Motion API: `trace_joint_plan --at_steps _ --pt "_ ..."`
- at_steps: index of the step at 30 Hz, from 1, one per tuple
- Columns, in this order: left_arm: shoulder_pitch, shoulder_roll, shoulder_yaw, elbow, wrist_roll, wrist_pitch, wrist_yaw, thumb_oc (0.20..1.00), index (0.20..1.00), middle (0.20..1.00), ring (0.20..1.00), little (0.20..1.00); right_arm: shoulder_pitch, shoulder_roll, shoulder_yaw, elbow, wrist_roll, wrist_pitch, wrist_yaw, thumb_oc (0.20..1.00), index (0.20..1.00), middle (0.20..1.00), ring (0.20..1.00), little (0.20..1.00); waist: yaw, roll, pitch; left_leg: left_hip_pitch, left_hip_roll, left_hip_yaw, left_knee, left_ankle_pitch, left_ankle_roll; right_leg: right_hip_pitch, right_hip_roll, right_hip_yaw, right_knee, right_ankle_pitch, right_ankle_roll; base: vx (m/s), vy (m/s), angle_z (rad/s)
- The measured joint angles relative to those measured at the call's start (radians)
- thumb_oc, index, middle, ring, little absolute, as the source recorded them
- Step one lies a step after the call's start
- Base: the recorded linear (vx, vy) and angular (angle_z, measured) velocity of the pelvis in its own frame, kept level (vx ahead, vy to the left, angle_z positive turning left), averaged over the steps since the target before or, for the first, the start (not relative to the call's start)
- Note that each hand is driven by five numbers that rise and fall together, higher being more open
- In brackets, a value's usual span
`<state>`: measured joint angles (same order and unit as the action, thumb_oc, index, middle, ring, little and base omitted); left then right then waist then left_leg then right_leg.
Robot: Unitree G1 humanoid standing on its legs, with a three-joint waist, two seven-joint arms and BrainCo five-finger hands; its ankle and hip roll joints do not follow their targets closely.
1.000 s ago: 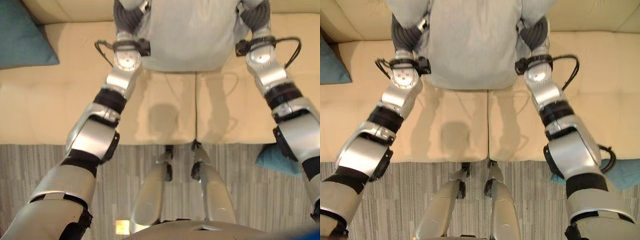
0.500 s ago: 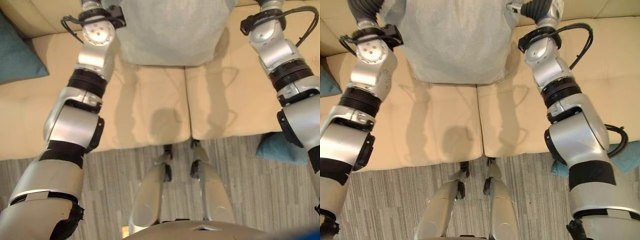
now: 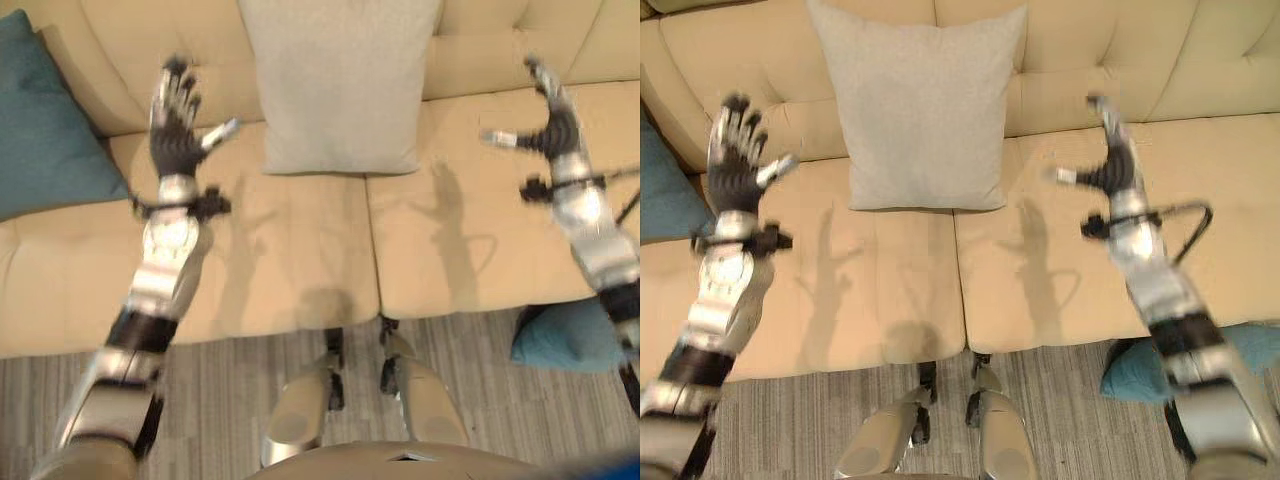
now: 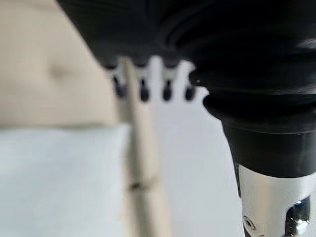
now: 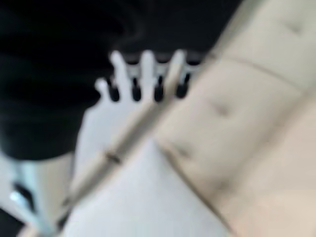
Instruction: Pick up all the scattered cushions and arrange them neatly on the sofa.
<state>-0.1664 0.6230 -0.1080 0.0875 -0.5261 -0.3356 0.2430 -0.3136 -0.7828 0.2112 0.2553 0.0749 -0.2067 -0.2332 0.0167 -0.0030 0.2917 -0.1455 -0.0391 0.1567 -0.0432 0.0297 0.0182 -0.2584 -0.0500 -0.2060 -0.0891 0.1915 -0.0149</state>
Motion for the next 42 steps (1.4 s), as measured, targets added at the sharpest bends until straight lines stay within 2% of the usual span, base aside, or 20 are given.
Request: trace_joint_plan --at_steps 2,3,5,7,13,15,18,22,26,28,29,31,32,35,36,38,39,40,41,42 --pt "0.145 -0.073 0.041 -0.017 0.021 -0.001 -0.057 1.000 1.000 1.000 1.000 1.000 0.187 0.088 -0.098 -0.043 0.000 -0.027 0.039 1.000 1.000 1.000 1.000 1.000 0.005 0.008 -0.037 0.035 0.005 -0.003 -0.017 -0.001 -0.002 0.028 0.006 -0.003 -0.001 -0.011 0.004 0.05 -0.048 0.04" --pt "0.272 -0.117 0.047 -0.005 0.035 0.008 -0.094 1.000 1.000 1.000 1.000 1.000 0.293 0.125 -0.111 0.005 0.000 -0.030 0.075 1.000 1.000 1.000 1.000 1.000 0.007 0.016 -0.063 0.079 0.009 -0.005 -0.029 -0.006 -0.008 0.066 0.009 -0.004 -0.001 -0.034 0.009 0.03 -0.053 0.00" --pt "0.334 -0.146 0.043 0.055 0.052 0.006 -0.144 1.000 1.000 1.000 1.000 1.000 0.360 0.153 -0.120 0.070 -0.001 -0.029 0.104 1.000 1.000 1.000 1.000 1.000 0.010 0.021 -0.099 0.098 0.012 -0.008 -0.034 -0.009 -0.012 0.084 0.011 -0.010 -0.004 -0.040 0.010 0.02 -0.046 0.05" --pt "0.364 -0.154 0.029 0.168 0.092 0.019 -0.171 1.000 1.000 1.000 1.000 1.000 0.395 0.180 -0.118 0.129 -0.003 -0.033 0.123 1.000 1.000 1.000 1.000 1.000 0.005 0.028 -0.127 0.110 0.016 -0.013 -0.037 -0.014 -0.019 0.098 0.012 -0.018 -0.006 -0.047 0.017 0.00 -0.046 0.09" --pt "0.366 -0.310 0.029 0.630 0.193 0.065 -0.193 1.000 1.000 1.000 1.000 1.000 0.426 0.286 -0.072 0.368 -0.032 -0.039 0.161 1.000 1.000 1.000 1.000 1.000 0.002 0.033 -0.189 0.149 0.023 -0.030 -0.039 -0.014 -0.018 0.144 0.017 -0.035 -0.007 -0.056 0.019 -0.02 -0.046 0.07" --pt "0.377 -0.335 0.026 0.694 0.229 0.094 -0.195 1.000 1.000 1.000 1.000 1.000 0.434 0.297 -0.054 0.403 -0.050 -0.036 0.165 1.000 1.000 1.000 1.000 1.000 0.002 0.027 -0.190 0.154 0.024 -0.034 -0.038 -0.015 -0.017 0.151 0.018 -0.040 -0.007 -0.056 0.018 -0.06 -0.071 0.11" --pt "0.352 -0.373 0.041 0.940 0.276 0.103 -0.192 1.000 1.000 1.000 1.000 1.000 0.430 0.352 -0.036 0.561 -0.061 -0.034 0.171 1.000 1.000 1.000 1.000 1.000 0.006 0.016 -0.215 0.146 0.037 -0.061 -0.032 -0.018 -0.013 0.168 0.023 -0.071 -0.001 -0.063 0.021 -0.11 -0.106 0.26" --pt "0.336 -0.378 0.041 1.018 0.280 0.133 -0.193 1.000 1.000 1.000 1.000 1.000 0.439 0.373 -0.003 0.635 -0.065 -0.019 0.171 1.000 1.000 1.000 1.000 1.000 0.025 -0.008 -0.199 0.118 0.048 -0.088 0.014 -0.023 -0.023 0.172 0.028 -0.105 -0.004 -0.075 0.005 -0.14 -0.057 0.28" --pt "0.295 -0.380 0.069 1.063 0.282 0.134 -0.192 1.000 1.000 1.000 1.000 1.000 0.416 0.379 -0.005 0.687 -0.069 -0.016 0.166 1.000 1.000 1.000 1.000 1.000 0.032 -0.023 -0.177 0.062 0.057 -0.112 0.123 -0.039 -0.065 0.166 0.026 -0.138 0.004 -0.082 -0.010 -0.17 -0.013 0.25" --pt "0.260 -0.377 0.082 1.097 0.284 0.136 -0.192 1.000 1.000 1.000 1.000 1.000 0.399 0.395 -0.003 0.708 -0.068 -0.016 0.164 1.000 1.000 1.000 1.000 1.000 0.027 -0.064 -0.159 0.031 0.039 -0.090 0.304 -0.101 -0.077 0.170 -0.011 -0.138 -0.001 -0.062 -0.076 -0.13 0.079 -0.15" --pt "0.256 -0.381 0.081 1.108 0.285 0.136 -0.192 1.000 1.000 1.000 1.000 1.000 0.399 0.402 -0.003 0.722 -0.068 -0.015 0.163 1.000 1.000 1.000 1.000 1.000 0.023 -0.078 -0.162 0.034 0.034 -0.085 0.384 -0.130 -0.081 0.173 -0.027 -0.138 -0.006 -0.061 -0.074 -0.15 0.124 -0.26" --pt "0.254 -0.396 0.082 1.119 0.284 0.136 -0.192 1.000 1.000 1.000 1.000 1.000 0.395 0.414 -0.001 0.762 -0.068 -0.009 0.163 1.000 1.000 1.000 1.000 1.000 -0.004 -0.074 -0.167 0.087 0.022 -0.146 0.460 -0.178 -0.091 0.172 -0.035 -0.129 -0.006 -0.045 -0.052 -0.08 0.066 -0.26" --pt "0.261 -0.408 0.081 1.119 0.285 0.136 -0.193 1.000 1.000 1.000 1.000 1.000 0.389 0.415 0.000 0.781 -0.068 0.002 0.163 1.000 1.000 1.000 1.000 1.000 -0.008 -0.057 -0.172 0.124 0.021 -0.180 0.426 -0.206 -0.084 0.165 -0.029 -0.116 0.001 -0.041 -0.046 -0.09 0.081 -0.18" --pt "0.213 -0.419 0.079 1.106 0.279 0.136 -0.192 1.000 1.000 1.000 1.000 1.000 0.401 0.422 -0.008 0.805 -0.068 0.019 0.169 1.000 1.000 1.000 1.000 1.000 -0.042 -0.022 -0.182 0.164 0.021 -0.187 0.261 -0.245 -0.045 0.100 -0.029 -0.106 0.017 -0.016 0.010 -0.21 0.156 -0.13" --pt "0.190 -0.417 0.080 1.102 0.269 0.137 -0.190 1.000 1.000 1.000 1.000 1.000 0.388 0.450 -0.012 0.844 -0.067 0.025 0.169 1.000 1.000 1.000 1.000 1.000 -0.041 -0.052 -0.179 0.202 -0.006 -0.164 0.167 -0.210 0.001 0.080 -0.061 -0.091 0.024 0.010 0.024 -0.32 0.228 -0.16" --pt "0.180 -0.424 0.058 1.071 0.262 0.136 -0.190 1.000 1.000 1.000 1.000 1.000 0.389 0.462 -0.013 0.866 -0.067 0.028 0.169 1.000 1.000 1.000 1.000 1.000 -0.041 -0.070 -0.183 0.197 -0.045 -0.163 0.127 -0.164 0.032 0.056 -0.096 -0.069 0.025 -0.010 0.054 -0.26 0.175 -0.15" --pt "0.172 -0.427 0.026 1.064 0.262 0.135 -0.189 1.000 1.000 1.000 1.000 1.000 0.383 0.465 -0.016 0.893 -0.065 0.028 0.167 1.000 1.000 1.000 1.000 1.000 -0.047 -0.079 -0.179 0.182 -0.066 -0.177 0.145 -0.151 0.044 0.036 -0.109 -0.053 0.042 -0.035 0.092 -0.10 0.058 -0.29" --pt "0.165 -0.430 -0.002 1.065 0.264 0.135 -0.192 1.000 1.000 1.000 1.000 1.000 0.366 0.468 -0.017 0.907 -0.062 0.040 0.167 1.000 1.000 1.000 1.000 1.000 -0.037 -0.065 -0.171 0.173 -0.064 -0.155 0.133 -0.142 0.069 0.012 -0.115 -0.055 0.082 -0.051 0.128 -0.38 0.143 -0.46" --pt "0.178 -0.434 0.000 1.063 0.264 0.135 -0.191 1.000 1.000 1.000 1.000 1.000 0.367 0.476 -0.015 0.907 -0.060 0.048 0.172 1.000 1.000 1.000 1.000 1.000 -0.028 -0.046 -0.170 0.164 -0.053 -0.129 0.114 -0.125 0.093 -0.028 -0.117 -0.059 0.177 -0.054 0.132 -0.41 0.120 -0.47" --pt "0.179 -0.431 -0.001 1.060 0.263 0.135 -0.191 1.000 1.000 1.000 1.000 1.000 0.357 0.478 -0.019 0.906 -0.057 0.048 0.170 1.000 1.000 1.000 1.000 1.000 -0.025 -0.052 -0.169 0.152 -0.050 -0.115 0.121 -0.115 0.096 -0.036 -0.121 -0.069 0.230 -0.061 0.143 -0.41 0.119 -0.46"
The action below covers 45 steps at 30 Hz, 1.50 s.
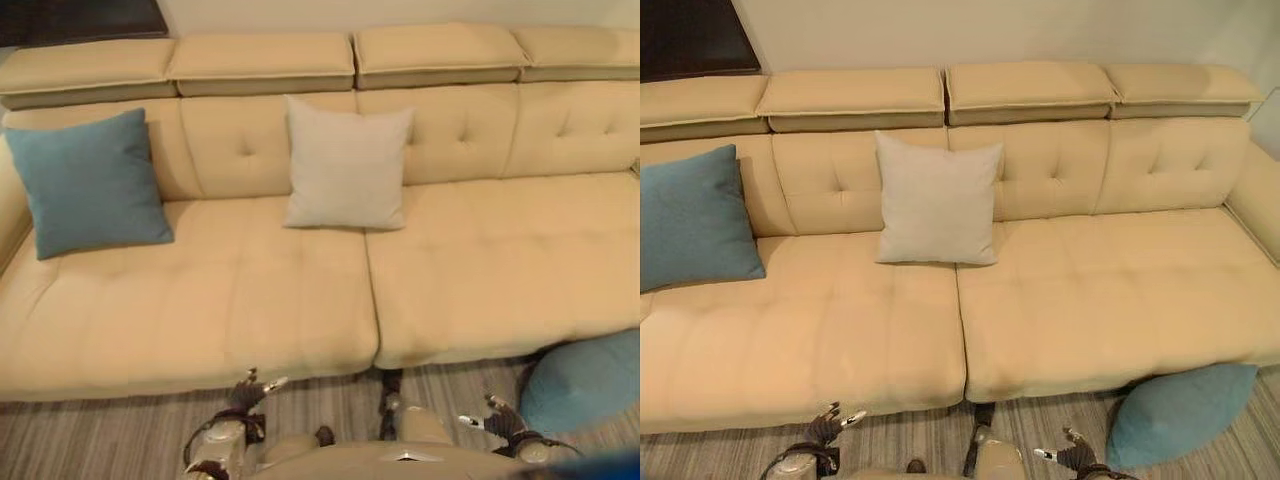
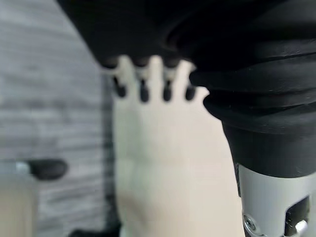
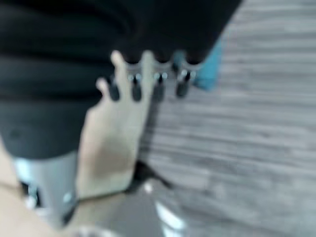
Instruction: Pick up all the scattered cushions and arrange them neatly on the sofa.
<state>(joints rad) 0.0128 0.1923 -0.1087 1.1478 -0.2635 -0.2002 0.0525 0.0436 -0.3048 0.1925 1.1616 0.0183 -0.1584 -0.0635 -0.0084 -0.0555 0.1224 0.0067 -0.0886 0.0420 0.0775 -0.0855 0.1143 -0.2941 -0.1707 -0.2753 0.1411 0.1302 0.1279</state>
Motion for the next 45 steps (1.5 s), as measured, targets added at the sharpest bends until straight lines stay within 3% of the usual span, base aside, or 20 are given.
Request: trace_joint_plan --at_steps 2,7,10,11,14,15,17,18,19,20,21,22,23,26,29,31,32,34,41,45 --pt "0.007 0.036 0.003 0.019 -0.001 0.003 0.001 1.000 1.000 1.000 1.000 1.000 -0.010 0.021 0.001 -0.007 0.005 -0.001 -0.002 1.000 1.000 1.000 1.000 1.000 0.009 -0.049 0.004 -0.030 -0.017 0.033 0.036 0.011 0.000 0.034 -0.024 -0.010 -0.036 0.002 0.049 -0.21 0.063 -0.42" --pt "0.047 0.034 0.013 0.023 0.001 0.019 0.019 1.000 1.000 1.000 1.000 1.000 -0.048 0.016 0.021 -0.015 0.008 -0.002 0.001 1.000 1.000 1.000 1.000 1.000 0.061 0.047 0.020 -0.021 0.102 0.112 -0.022 0.070 -0.006 0.020 0.001 -0.031 0.420 -0.211 0.007 -0.24 0.008 -0.54" --pt "0.066 0.044 0.026 0.088 0.013 0.022 0.018 1.000 1.000 1.000 1.000 1.000 -0.036 0.023 0.059 0.013 0.008 -0.008 0.013 1.000 1.000 1.000 1.000 1.000 0.126 0.005 -0.039 -0.081 0.168 0.159 -0.044 0.161 -0.081 0.261 0.040 0.032 0.229 -0.351 0.058 -0.37 -0.270 -0.63" --pt "0.037 0.031 0.006 0.084 0.013 0.025 0.017 1.000 1.000 1.000 1.000 1.000 -0.048 0.008 0.059 0.010 0.011 -0.009 0.012 1.000 1.000 1.000 1.000 1.000 0.113 0.009 -0.039 -0.166 0.213 0.080 -0.048 0.263 -0.156 0.310 0.140 0.040 -0.017 -0.293 -0.115 -0.43 -0.264 -0.49" --pt "0.005 0.021 -0.013 0.084 0.014 0.023 0.018 1.000 1.000 1.000 1.000 1.000 -0.047 -0.003 0.070 0.006 0.013 -0.009 0.010 1.000 1.000 1.000 1.000 1.000 0.107 -0.014 -0.022 -0.220 0.211 -0.005 -0.030 0.393 -0.273 0.260 0.163 0.037 -0.039 -0.239 -0.199 -0.33 -0.075 -0.13" --pt "-0.011 0.018 -0.018 0.081 0.018 0.024 0.019 1.000 1.000 1.000 1.000 1.000 -0.056 -0.025 0.085 0.010 0.030 -0.006 0.005 1.000 1.000 1.000 1.000 1.000 0.091 -0.015 0.008 -0.235 0.106 -0.150 0.135 0.238 -0.268 0.233 0.161 0.072 -0.075 -0.186 -0.181 -0.29 0.042 -0.50" --pt "-0.026 0.014 -0.018 0.084 0.018 0.026 0.018 1.000 1.000 1.000 1.000 1.000 -0.068 -0.027 0.087 0.015 0.037 -0.007 0.004 1.000 1.000 1.000 1.000 1.000 0.047 -0.009 0.021 -0.184 0.028 -0.244 0.278 0.065 -0.225 0.229 0.173 0.115 -0.136 -0.109 -0.169 -0.22 0.145 -0.88" --pt "-0.021 0.015 -0.016 0.067 0.018 0.026 0.017 1.000 1.000 1.000 1.000 1.000 -0.066 -0.024 0.086 0.026 0.037 -0.011 0.009 1.000 1.000 1.000 1.000 1.000 0.051 -0.010 0.024 -0.098 -0.009 -0.270 0.292 -0.039 -0.177 0.213 0.184 0.159 -0.181 -0.100 -0.111 -0.21 0.192 -1.22" --pt "-0.037 -0.003 -0.038 0.052 0.019 0.027 0.016 1.000 1.000 1.000 1.000 1.000 -0.055 -0.028 0.078 0.044 0.037 -0.009 0.010 1.000 1.000 1.000 1.000 1.000 0.033 0.023 0.024 -0.053 0.008 -0.272 0.196 -0.048 -0.156 0.170 0.182 0.084 -0.153 -0.199 0.027 -0.25 0.200 -0.99" --pt "-0.059 -0.015 -0.069 0.046 0.021 0.017 0.010 1.000 1.000 1.000 1.000 1.000 -0.041 -0.030 0.036 0.054 0.038 -0.004 0.014 1.000 1.000 1.000 1.000 1.000 0.001 0.067 0.025 0.006 0.053 -0.261 0.043 -0.064 -0.137 0.068 0.151 0.081 0.046 -0.192 -0.067 -0.23 0.120 -0.65" --pt "-0.095 -0.002 -0.081 0.056 0.023 0.025 0.011 1.000 1.000 1.000 1.000 1.000 -0.050 0.009 0.027 0.069 0.038 0.011 0.014 1.000 1.000 1.000 1.000 1.000 0.016 -0.002 0.055 0.036 0.018 -0.218 0.000 -0.056 -0.122 0.043 0.137 0.122 0.041 -0.123 -0.125 -0.27 0.162 -1.15" --pt "-0.097 -0.012 -0.091 0.057 0.047 0.025 0.002 1.000 1.000 1.000 1.000 1.000 -0.051 0.013 0.043 0.038 0.038 0.001 0.014 1.000 1.000 1.000 1.000 1.000 0.015 -0.029 0.062 0.006 -0.042 -0.226 0.029 -0.055 -0.094 0.047 0.147 0.124 -0.076 -0.085 -0.066 -0.29 0.169 -1.99" --pt "-0.094 -0.018 -0.092 0.057 0.059 0.025 -0.004 1.000 1.000 1.000 1.000 1.000 -0.086 0.016 0.044 0.051 0.038 -0.005 0.016 1.000 1.000 1.000 1.000 1.000 0.026 0.009 0.067 -0.010 -0.050 -0.207 0.000 0.003 -0.005 0.027 0.175 0.075 -0.102 -0.120 -0.002 -0.23 0.112 -2.14" --pt "-0.082 0.005 -0.038 0.053 0.061 0.023 -0.003 1.000 1.000 1.000 1.000 1.000 -0.130 0.060 0.041 0.077 0.037 0.003 0.017 1.000 1.000 1.000 1.000 1.000 0.040 0.008 0.094 -0.056 0.017 -0.064 0.026 0.015 0.025 -0.021 0.062 -0.105 0.149 -0.134 -0.044 -0.11 0.049 -1.35" --pt "-0.056 0.021 -0.028 0.055 0.081 0.023 -0.003 1.000 1.000 1.000 1.000 1.000 -0.081 0.053 0.042 0.067 0.037 0.003 0.018 1.000 1.000 1.000 1.000 1.000 0.086 0.037 0.086 -0.053 0.069 -0.053 0.004 0.027 -0.018 0.110 -0.007 -0.054 0.244 -0.205 0.021 -0.02 -0.042 -0.48" --pt "-0.034 0.042 -0.032 0.084 0.089 0.026 -0.003 1.000 1.000 1.000 1.000 1.000 -0.073 0.060 0.043 0.073 0.037 0.001 0.020 1.000 1.000 1.000 1.000 1.000 0.120 0.019 0.066 -0.059 0.096 -0.025 -0.021 0.063 -0.042 0.247 -0.016 -0.082 0.177 -0.283 0.010 0.05 -0.138 -0.45" --pt "-0.012 0.058 -0.037 0.081 0.089 0.026 -0.003 1.000 1.000 1.000 1.000 1.000 -0.060 0.063 0.046 0.073 0.037 0.001 0.021 1.000 1.000 1.000 1.000 1.000 0.137 -0.018 0.032 -0.069 0.093 -0.004 -0.044 0.087 -0.087 0.313 0.000 -0.088 0.012 -0.296 -0.007 0.10 -0.162 -0.36" --pt "0.017 0.032 -0.039 0.085 0.090 0.037 -0.004 1.000 1.000 1.000 1.000 1.000 -0.048 0.042 0.047 0.069 0.038 -0.001 0.019 1.000 1.000 1.000 1.000 1.000 0.123 0.015 0.009 -0.054 0.136 -0.021 -0.098 0.130 -0.137 0.363 0.074 -0.098 -0.119 -0.237 -0.043 0.09 -0.155 -0.04" --pt "0.007 0.016 -0.084 0.054 0.101 0.037 -0.003 1.000 1.000 1.000 1.000 1.000 -0.018 0.017 0.045 0.070 0.060 -0.002 0.015 1.000 1.000 1.000 1.000 1.000 0.106 0.041 -0.027 -0.128 0.193 -0.054 -0.059 0.194 -0.224 0.335 0.153 -0.118 -0.132 -0.249 -0.101 0.06 -0.175 0.13" --pt "-0.038 0.034 -0.077 0.056 0.100 0.037 -0.002 1.000 1.000 1.000 1.000 1.000 -0.051 0.021 0.039 0.063 0.079 -0.003 0.013 1.000 1.000 1.000 1.000 1.000 0.111 -0.006 0.026 -0.208 0.175 -0.055 0.052 0.317 -0.314 0.337 0.139 -0.119 -0.139 -0.252 -0.171 0.06 -0.198 0.25"
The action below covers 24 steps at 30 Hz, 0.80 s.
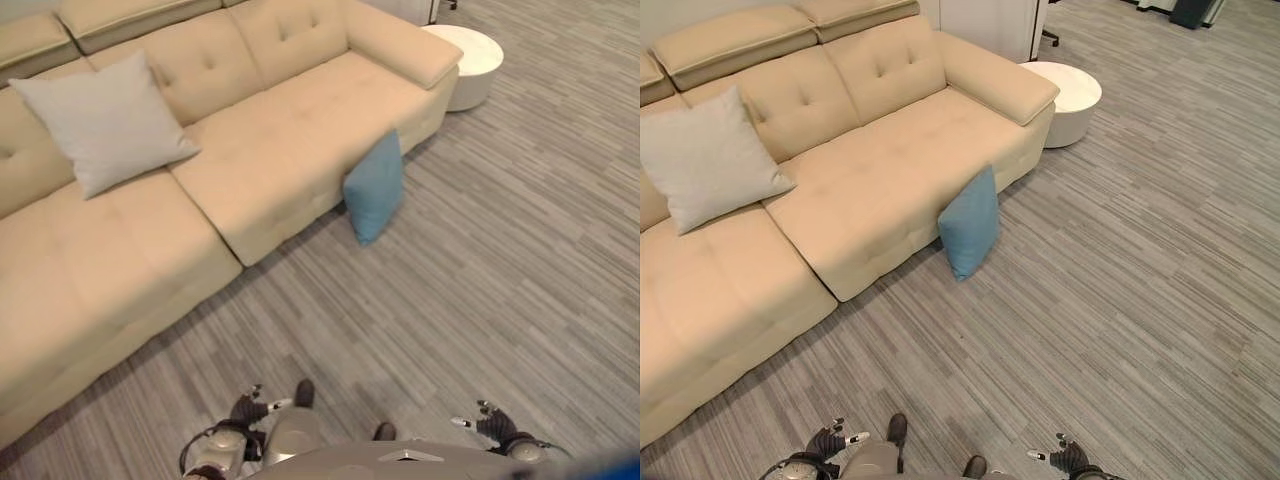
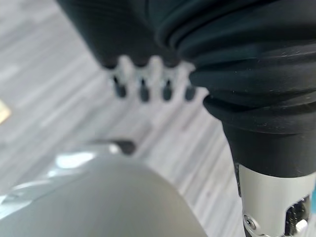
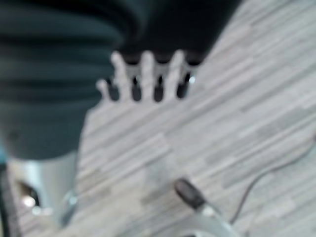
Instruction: Pick up all the scattered cushions and arrange them neatly on the sofa.
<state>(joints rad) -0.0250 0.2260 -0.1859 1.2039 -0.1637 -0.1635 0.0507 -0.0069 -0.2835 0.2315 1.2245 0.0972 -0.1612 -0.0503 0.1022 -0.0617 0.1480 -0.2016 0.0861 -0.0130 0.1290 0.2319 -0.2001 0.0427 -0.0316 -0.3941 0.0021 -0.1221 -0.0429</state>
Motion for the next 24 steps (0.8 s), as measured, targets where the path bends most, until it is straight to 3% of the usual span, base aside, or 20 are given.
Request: trace_joint_plan --at_steps 1,2,3,5,6,8,11,13,14,15,16,18,20,21,22,24 --pt "-0.003 -0.004 0.000 0.003 0.000 0.000 0.000 1.000 1.000 1.000 1.000 1.000 -0.011 -0.001 -0.002 -0.018 0.003 -0.003 -0.002 1.000 1.000 1.000 1.000 1.000 0.002 -0.010 0.012 -0.031 -0.001 -0.003 0.056 0.023 -0.002 0.002 0.002 0.001 -0.003 -0.002 -0.029 0.16 -0.152 0.01" --pt "-0.011 0.011 0.000 0.007 -0.003 -0.001 0.000 1.000 1.000 1.000 1.000 1.000 -0.023 0.003 0.002 -0.030 0.017 -0.008 -0.003 1.000 1.000 1.000 1.000 1.000 0.001 -0.025 0.023 -0.086 0.001 -0.001 0.182 0.010 0.020 0.015 0.010 0.001 -0.010 0.004 -0.043 0.16 -0.067 -0.05" --pt "-0.007 0.013 0.000 0.006 -0.003 0.000 0.000 1.000 1.000 1.000 1.000 1.000 -0.034 0.004 0.008 -0.031 0.018 -0.008 -0.003 1.000 1.000 1.000 1.000 1.000 0.002 -0.027 0.026 -0.096 -0.011 0.001 0.207 -0.036 0.038 0.027 0.016 0.009 -0.019 0.006 -0.038 0.20 -0.057 -0.12" --pt "-0.002 0.006 -0.001 0.006 -0.002 0.001 0.000 1.000 1.000 1.000 1.000 1.000 -0.037 0.002 0.013 -0.031 0.020 -0.010 -0.003 1.000 1.000 1.000 1.000 1.000 0.000 -0.020 0.023 -0.084 -0.061 0.004 0.126 -0.102 0.071 0.025 0.030 0.029 -0.041 0.015 -0.026 0.15 -0.013 -0.30" --pt "0.000 0.003 0.000 0.006 -0.001 0.002 0.000 1.000 1.000 1.000 1.000 1.000 -0.040 0.005 0.017 -0.031 0.020 -0.010 -0.002 1.000 1.000 1.000 1.000 1.000 -0.001 -0.017 0.026 -0.071 -0.092 0.008 0.057 -0.106 0.081 0.028 0.041 0.029 -0.061 0.044 -0.030 0.20 -0.017 -0.39" --pt "-0.002 0.004 0.001 0.009 0.000 0.003 0.000 1.000 1.000 1.000 1.000 1.000 -0.045 0.006 0.024 -0.024 0.020 -0.007 -0.002 1.000 1.000 1.000 1.000 1.000 -0.005 -0.019 0.035 -0.058 -0.140 0.002 0.000 -0.113 0.095 0.051 0.064 0.060 -0.093 0.047 -0.038 0.22 -0.009 -0.33" --pt "-0.002 -0.001 0.030 0.014 -0.001 0.001 0.000 1.000 1.000 1.000 1.000 1.000 -0.077 0.007 0.028 -0.006 0.020 -0.007 -0.002 1.000 1.000 1.000 1.000 1.000 0.025 -0.025 0.055 -0.064 -0.165 0.002 -0.049 -0.099 0.114 0.074 0.082 0.134 -0.093 0.039 -0.031 0.21 0.061 -0.87" --pt "0.000 0.001 0.035 0.020 0.000 0.004 0.000 1.000 1.000 1.000 1.000 1.000 -0.081 0.009 0.031 -0.003 0.017 -0.010 -0.002 1.000 1.000 1.000 1.000 1.000 0.019 -0.031 0.051 -0.021 -0.181 0.003 -0.030 -0.104 0.152 0.110 0.088 0.172 -0.087 0.007 0.018 0.27 0.121 -0.65" --pt "0.005 -0.003 0.042 0.035 0.000 0.003 0.001 1.000 1.000 1.000 1.000 1.000 -0.077 0.018 0.030 0.029 0.017 -0.008 -0.002 1.000 1.000 1.000 1.000 1.000 0.028 -0.035 0.042 0.038 -0.193 0.000 -0.046 -0.128 0.188 0.119 0.080 0.200 -0.050 -0.017 0.054 0.14 0.078 -0.95" --pt "0.021 -0.006 0.038 0.036 0.000 0.004 0.000 1.000 1.000 1.000 1.000 1.000 -0.076 0.015 0.038 0.027 0.016 -0.008 -0.002 1.000 1.000 1.000 1.000 1.000 0.031 -0.004 0.013 0.084 -0.167 0.003 -0.078 -0.165 0.252 0.110 0.101 0.197 0.011 -0.026 0.072 0.14 0.079 -0.84" --pt "0.013 -0.002 0.034 0.041 0.000 0.006 -0.001 1.000 1.000 1.000 1.000 1.000 -0.073 0.023 0.039 0.026 0.016 -0.008 -0.003 1.000 1.000 1.000 1.000 1.000 0.016 -0.003 0.013 0.122 -0.157 0.013 -0.106 -0.173 0.278 0.094 0.094 0.169 0.082 -0.051 0.094 0.13 0.072 -0.63" --pt "0.003 -0.004 0.030 0.027 -0.001 0.000 0.000 1.000 1.000 1.000 1.000 1.000 -0.057 0.033 0.044 0.017 0.014 -0.005 0.000 1.000 1.000 1.000 1.000 1.000 0.025 0.006 0.005 0.171 -0.143 0.023 -0.133 -0.192 0.301 0.001 0.057 0.121 0.319 -0.112 0.143 0.14 0.080 -0.41" --pt "-0.039 -0.007 0.025 0.005 -0.002 0.002 0.000 1.000 1.000 1.000 1.000 1.000 -0.044 0.032 0.047 -0.002 0.014 -0.005 0.000 1.000 1.000 1.000 1.000 1.000 0.022 -0.005 0.006 0.207 -0.174 0.001 -0.129 -0.239 0.321 -0.125 -0.059 0.098 0.580 -0.129 0.201 0.28 0.022 0.02" --pt "-0.047 -0.003 -0.002 0.017 -0.002 0.003 0.000 1.000 1.000 1.000 1.000 1.000 -0.049 0.036 0.034 -0.004 0.014 -0.004 -0.001 1.000 1.000 1.000 1.000 1.000 0.021 0.003 0.012 0.226 -0.178 -0.005 -0.137 -0.238 0.311 -0.154 -0.123 0.029 0.656 -0.131 0.188 0.16 -0.067 0.28" --pt "-0.049 -0.002 -0.003 0.029 -0.001 0.003 0.000 1.000 1.000 1.000 1.000 1.000 -0.044 0.040 0.036 -0.017 0.014 -0.004 0.000 1.000 1.000 1.000 1.000 1.000 0.025 0.011 0.010 0.247 -0.175 -0.005 -0.147 -0.233 0.308 -0.163 -0.163 -0.002 0.585 -0.129 0.180 0.17 -0.112 0.25" --pt "-0.053 -0.002 -0.002 0.035 -0.001 0.003 0.001 1.000 1.000 1.000 1.000 1.000 -0.042 0.041 0.040 -0.028 0.014 -0.005 0.000 1.000 1.000 1.000 1.000 1.000 0.020 0.010 0.010 0.260 -0.176 -0.013 -0.147 -0.242 0.296 -0.177 -0.186 0.012 0.436 -0.098 0.182 0.23 -0.148 0.27"
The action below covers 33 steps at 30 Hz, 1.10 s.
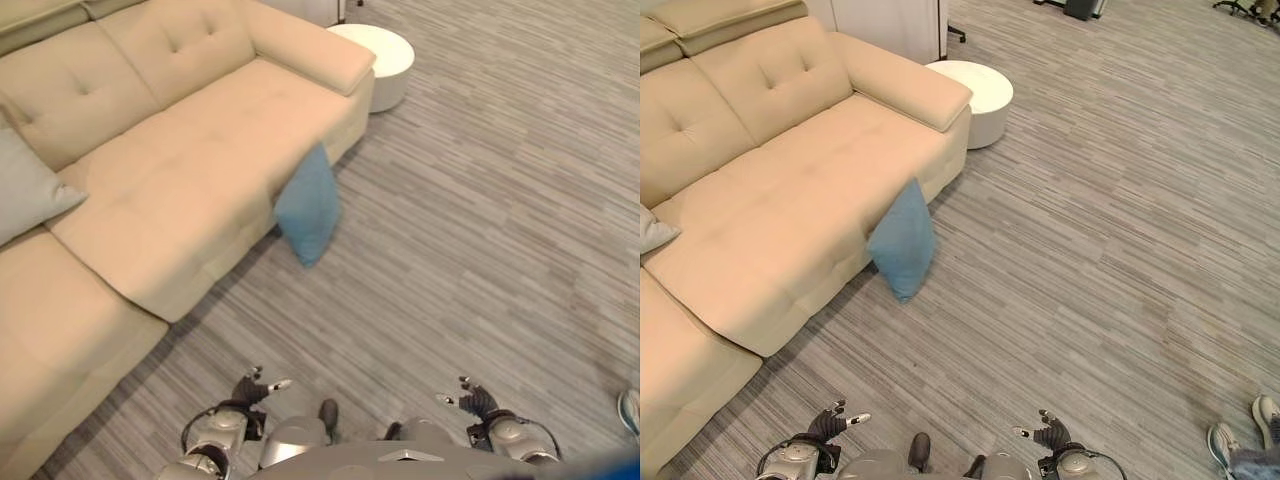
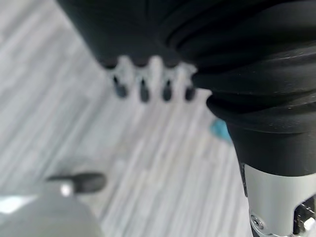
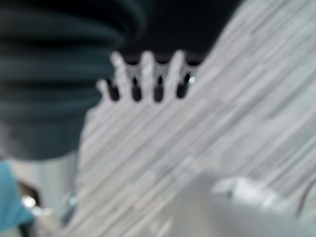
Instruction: Pick up all the scattered cushions and arrange them neatly on the sofa.
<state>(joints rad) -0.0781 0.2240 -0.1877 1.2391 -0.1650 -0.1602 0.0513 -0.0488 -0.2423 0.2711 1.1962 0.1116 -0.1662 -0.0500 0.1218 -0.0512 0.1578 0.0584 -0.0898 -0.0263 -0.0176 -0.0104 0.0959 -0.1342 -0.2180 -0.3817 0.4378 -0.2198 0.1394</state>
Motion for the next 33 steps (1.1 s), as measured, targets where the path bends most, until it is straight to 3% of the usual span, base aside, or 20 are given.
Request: trace_joint_plan --at_steps 1,4,6,7,8,9,12,14,15,16,20,21,22,25,27,28,29,30,31,33 --pt "-0.007 0.009 0.001 0.011 0.000 0.001 0.000 1.000 1.000 1.000 1.000 1.000 -0.011 0.000 -0.004 -0.007 0.001 -0.001 0.001 1.000 1.000 1.000 1.000 1.000 -0.004 0.001 0.000 0.006 0.012 -0.024 -0.002 -0.021 -0.028 -0.016 0.037 0.123 -0.183 0.051 -0.004 0.27 -0.216 0.32" --pt "0.023 0.016 0.004 0.011 0.001 0.001 0.001 1.000 1.000 1.000 1.000 1.000 -0.016 0.006 -0.012 -0.002 0.000 0.000 -0.001 1.000 1.000 1.000 1.000 1.000 0.001 -0.005 -0.007 0.032 0.018 -0.009 -0.007 -0.053 -0.042 -0.062 -0.007 0.069 -0.282 0.193 0.017 0.23 -0.191 0.00" --pt "0.058 0.020 0.011 0.007 0.000 0.002 0.002 1.000 1.000 1.000 1.000 1.000 -0.011 0.020 -0.013 0.000 0.000 0.001 0.000 1.000 1.000 1.000 1.000 1.000 0.000 -0.020 -0.030 0.053 0.027 -0.013 -0.004 -0.079 -0.048 -0.059 -0.035 0.045 -0.361 0.276 0.007 0.28 -0.236 -0.01" --pt "0.070 0.021 0.012 0.005 0.000 0.002 0.002 1.000 1.000 1.000 1.000 1.000 -0.002 0.029 -0.014 0.000 0.000 0.002 0.000 1.000 1.000 1.000 1.000 1.000 -0.003 -0.041 -0.041 0.081 0.035 -0.016 -0.010 -0.089 -0.063 -0.044 -0.035 0.044 -0.376 0.305 0.009 0.25 -0.222 0.17" --pt "0.078 0.021 0.011 0.012 0.000 0.002 0.002 1.000 1.000 1.000 1.000 1.000 0.010 0.031 -0.011 0.003 0.000 0.005 0.001 1.000 1.000 1.000 1.000 1.000 -0.004 -0.027 -0.046 0.091 0.063 -0.039 -0.009 -0.107 -0.090 -0.022 -0.004 0.050 -0.375 0.332 -0.022 0.13 -0.159 0.43" --pt "0.086 0.011 0.007 0.022 0.001 0.002 0.002 1.000 1.000 1.000 1.000 1.000 0.029 0.029 -0.010 0.004 0.000 0.007 0.001 1.000 1.000 1.000 1.000 1.000 -0.016 -0.009 -0.059 0.096 0.102 -0.057 0.007 -0.120 -0.111 0.013 0.036 0.058 -0.384 0.318 -0.035 0.08 -0.143 0.54" --pt "0.093 -0.013 0.002 0.013 0.003 -0.001 -0.001 1.000 1.000 1.000 1.000 1.000 0.038 0.018 -0.015 0.007 0.001 0.007 0.001 1.000 1.000 1.000 1.000 1.000 -0.006 0.002 -0.074 0.062 0.144 -0.049 0.102 -0.112 -0.141 0.058 0.085 0.036 -0.425 0.302 -0.102 0.08 -0.266 0.31" --pt "0.045 -0.008 0.003 0.036 -0.001 -0.003 0.001 1.000 1.000 1.000 1.000 1.000 0.033 0.005 -0.025 -0.004 0.004 0.004 -0.001 1.000 1.000 1.000 1.000 1.000 -0.016 -0.029 -0.060 -0.129 0.131 -0.023 0.430 -0.095 -0.188 0.095 0.083 -0.026 -0.491 0.296 -0.134 0.07 -0.181 0.65" --pt "0.034 -0.002 0.007 0.034 -0.002 -0.001 0.000 1.000 1.000 1.000 1.000 1.000 0.033 -0.002 -0.022 -0.001 0.004 0.006 -0.001 1.000 1.000 1.000 1.000 1.000 -0.001 -0.040 -0.046 -0.194 0.133 -0.008 0.549 -0.085 -0.202 0.115 0.092 -0.036 -0.511 0.302 -0.173 0.18 -0.185 0.33" --pt "0.037 -0.002 0.014 0.030 -0.003 -0.002 0.000 1.000 1.000 1.000 1.000 1.000 0.025 -0.007 -0.014 -0.002 0.005 0.006 -0.002 1.000 1.000 1.000 1.000 1.000 0.010 -0.043 -0.045 -0.215 0.130 -0.005 0.569 -0.082 -0.207 0.137 0.106 -0.043 -0.527 0.287 -0.185 0.16 -0.114 0.14" --pt "0.054 0.004 0.011 0.006 -0.010 -0.001 -0.001 1.000 1.000 1.000 1.000 1.000 -0.002 -0.011 0.000 -0.001 0.020 0.005 -0.003 1.000 1.000 1.000 1.000 1.000 0.006 -0.049 -0.027 -0.276 0.110 0.062 0.374 -0.076 -0.193 0.169 0.145 -0.062 -0.536 0.223 -0.197 0.21 -0.063 0.08" --pt "0.049 0.010 0.012 0.008 -0.009 0.000 0.000 1.000 1.000 1.000 1.000 1.000 -0.003 -0.009 0.006 0.000 0.022 0.005 -0.004 1.000 1.000 1.000 1.000 1.000 0.001 -0.054 -0.025 -0.275 0.107 0.101 0.253 -0.056 -0.186 0.170 0.148 -0.075 -0.536 0.212 -0.200 0.26 -0.043 0.30" --pt "0.037 0.008 0.009 0.001 -0.010 0.000 0.000 1.000 1.000 1.000 1.000 1.000 0.001 -0.010 0.005 0.004 0.022 0.006 -0.002 1.000 1.000 1.000 1.000 1.000 0.008 -0.045 -0.008 -0.292 0.107 0.134 0.145 0.031 -0.180 0.192 0.169 -0.086 -0.536 0.200 -0.200 0.36 -0.050 0.28" --pt "0.031 0.007 0.013 0.002 -0.009 0.000 0.000 1.000 1.000 1.000 1.000 1.000 0.005 -0.002 0.008 0.015 0.022 0.006 -0.003 1.000 1.000 1.000 1.000 1.000 0.010 -0.032 -0.003 -0.311 0.128 0.223 0.083 0.099 -0.199 0.229 0.202 -0.107 -0.536 0.156 -0.202 0.22 -0.004 0.16" --pt "0.028 -0.001 0.015 0.001 -0.009 -0.002 -0.001 1.000 1.000 1.000 1.000 1.000 0.005 -0.002 0.006 0.017 0.022 0.005 -0.003 1.000 1.000 1.000 1.000 1.000 0.039 -0.029 -0.003 -0.313 0.139 0.236 0.075 0.120 -0.197 0.255 0.218 -0.094 -0.536 0.138 -0.194 0.39 0.088 -0.29" --pt "0.035 -0.004 0.033 0.006 -0.009 0.002 -0.001 1.000 1.000 1.000 1.000 1.000 0.007 0.000 0.007 0.019 0.022 0.006 -0.002 1.000 1.000 1.000 1.000 1.000 0.048 -0.028 -0.011 -0.287 0.131 0.234 0.075 0.120 -0.185 0.287 0.220 -0.088 -0.534 0.112 -0.169 0.43 0.140 -0.23" --pt "0.045 -0.001 0.036 0.007 -0.009 0.002 0.000 1.000 1.000 1.000 1.000 1.000 0.010 0.005 0.008 0.023 0.022 0.006 -0.002 1.000 1.000 1.000 1.000 1.000 0.048 -0.037 -0.018 -0.265 0.116 0.231 0.071 0.115 -0.120 0.310 0.212 -0.080 -0.527 0.093 -0.150 0.28 0.134 -0.12" --pt "0.054 0.009 0.040 0.005 -0.009 0.004 -0.001 1.000 1.000 1.000 1.000 1.000 0.014 0.015 0.009 0.026 0.020 0.005 0.000 1.000 1.000 1.000 1.000 1.000 0.047 -0.064 -0.033 -0.225 0.081 0.238 0.051 0.089 -0.048 0.313 0.170 -0.070 -0.454 0.065 -0.099 0.28 0.133 -0.02" --pt "0.064 0.006 0.040 0.005 -0.010 0.005 -0.001 1.000 1.000 1.000 1.000 1.000 0.012 0.013 0.010 0.038 0.020 0.004 -0.001 1.000 1.000 1.000 1.000 1.000 0.044 -0.054 -0.031 -0.194 0.079 0.237 0.033 0.097 -0.021 0.287 0.140 -0.073 -0.337 0.036 -0.073 0.19 0.110 0.04" --pt "0.052 0.010 0.039 -0.005 -0.010 0.002 -0.002 1.000 1.000 1.000 1.000 1.000 0.008 0.014 0.011 0.022 0.019 0.005 0.002 1.000 1.000 1.000 1.000 1.000 0.049 -0.039 -0.045 -0.146 0.070 0.223 0.009 0.069 -0.012 0.211 0.091 -0.053 -0.134 0.022 -0.008 0.35 0.146 0.31"
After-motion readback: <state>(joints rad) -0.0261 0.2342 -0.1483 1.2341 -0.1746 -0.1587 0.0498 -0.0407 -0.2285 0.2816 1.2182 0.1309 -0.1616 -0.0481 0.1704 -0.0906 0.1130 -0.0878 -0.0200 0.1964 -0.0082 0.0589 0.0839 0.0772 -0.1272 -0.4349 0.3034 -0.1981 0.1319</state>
